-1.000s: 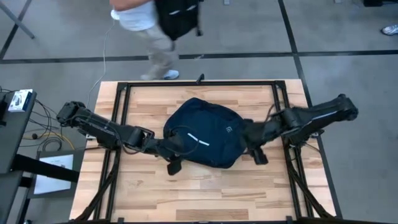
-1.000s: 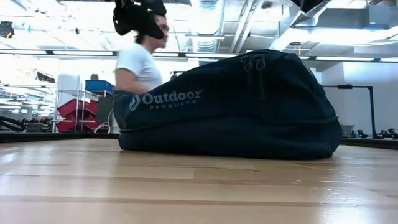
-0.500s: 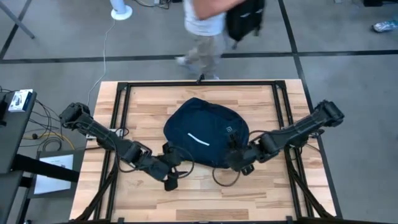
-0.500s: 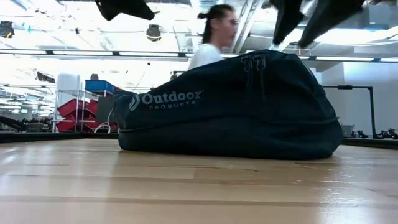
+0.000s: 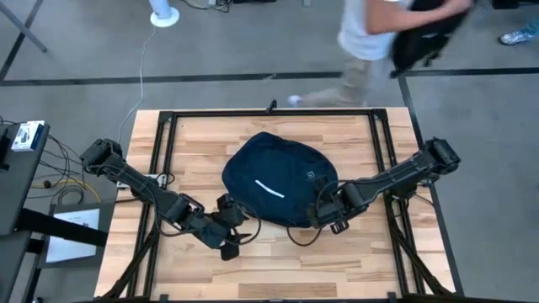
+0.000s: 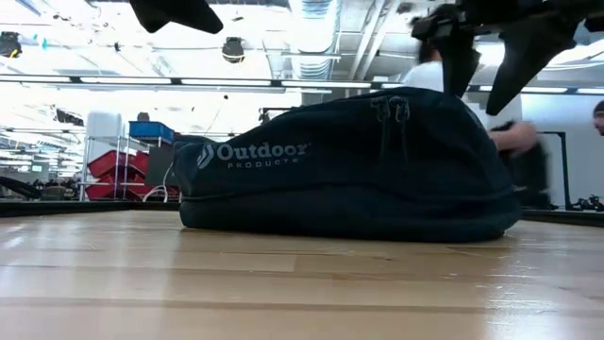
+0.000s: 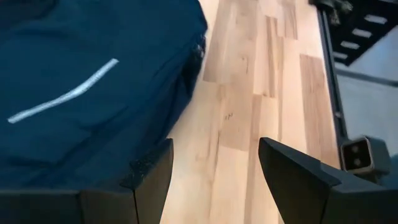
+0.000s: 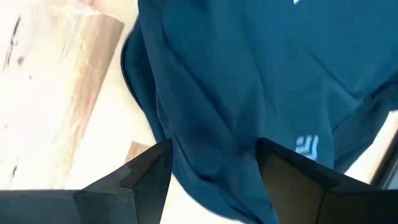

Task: Unpack backpack
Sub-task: Open the blue backpack

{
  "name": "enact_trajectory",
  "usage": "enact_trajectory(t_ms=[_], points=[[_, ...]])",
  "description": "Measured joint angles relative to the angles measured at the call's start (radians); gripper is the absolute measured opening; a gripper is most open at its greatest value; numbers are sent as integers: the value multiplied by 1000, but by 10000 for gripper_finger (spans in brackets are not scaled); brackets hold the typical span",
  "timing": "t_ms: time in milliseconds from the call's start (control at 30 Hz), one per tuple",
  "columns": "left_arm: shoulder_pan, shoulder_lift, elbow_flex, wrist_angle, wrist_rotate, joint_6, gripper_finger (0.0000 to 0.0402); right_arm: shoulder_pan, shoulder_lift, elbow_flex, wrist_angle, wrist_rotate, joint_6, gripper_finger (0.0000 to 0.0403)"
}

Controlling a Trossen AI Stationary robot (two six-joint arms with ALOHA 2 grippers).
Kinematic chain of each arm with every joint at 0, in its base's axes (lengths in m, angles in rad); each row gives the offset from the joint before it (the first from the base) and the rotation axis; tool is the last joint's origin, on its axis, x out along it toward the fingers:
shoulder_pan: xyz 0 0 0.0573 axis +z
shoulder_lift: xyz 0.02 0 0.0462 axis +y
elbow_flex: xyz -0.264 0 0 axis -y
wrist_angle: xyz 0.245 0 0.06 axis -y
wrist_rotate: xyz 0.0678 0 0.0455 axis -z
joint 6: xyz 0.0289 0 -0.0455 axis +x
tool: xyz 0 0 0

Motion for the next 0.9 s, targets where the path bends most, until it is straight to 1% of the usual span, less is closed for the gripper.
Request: enact_trajectory(t_ms=[100, 167, 333, 433, 533, 600, 667, 733, 900], points=[[8, 0, 0, 5, -57, -1, 224, 1, -4, 0, -5, 2, -1, 249], [14, 0, 0, 6, -66, -7, 224, -3, -4, -1, 0, 2, -29, 265], [18, 42, -2, 53, -34, -26, 224, -21, -3, -54, 72, 15, -99, 280], [17, 100, -1, 155, 6, 4, 224, -31, -4, -74, 134, 53, -111, 281], [24, 186, -1, 249, 11, 49, 224, -43, -3, -85, 191, 59, -113, 276], [42, 242, -1, 317, 10, 82, 224, -47, -4, -85, 215, 59, -114, 259], [63, 293, -1, 379, 1, 92, 224, -50, -4, -85, 230, 59, -114, 228], [85, 336, -2, 438, 1, 79, 224, -59, -4, -85, 247, 59, -114, 185], [118, 411, 0, 571, -20, 63, 224, -80, -4, -85, 253, 59, -97, 57]])
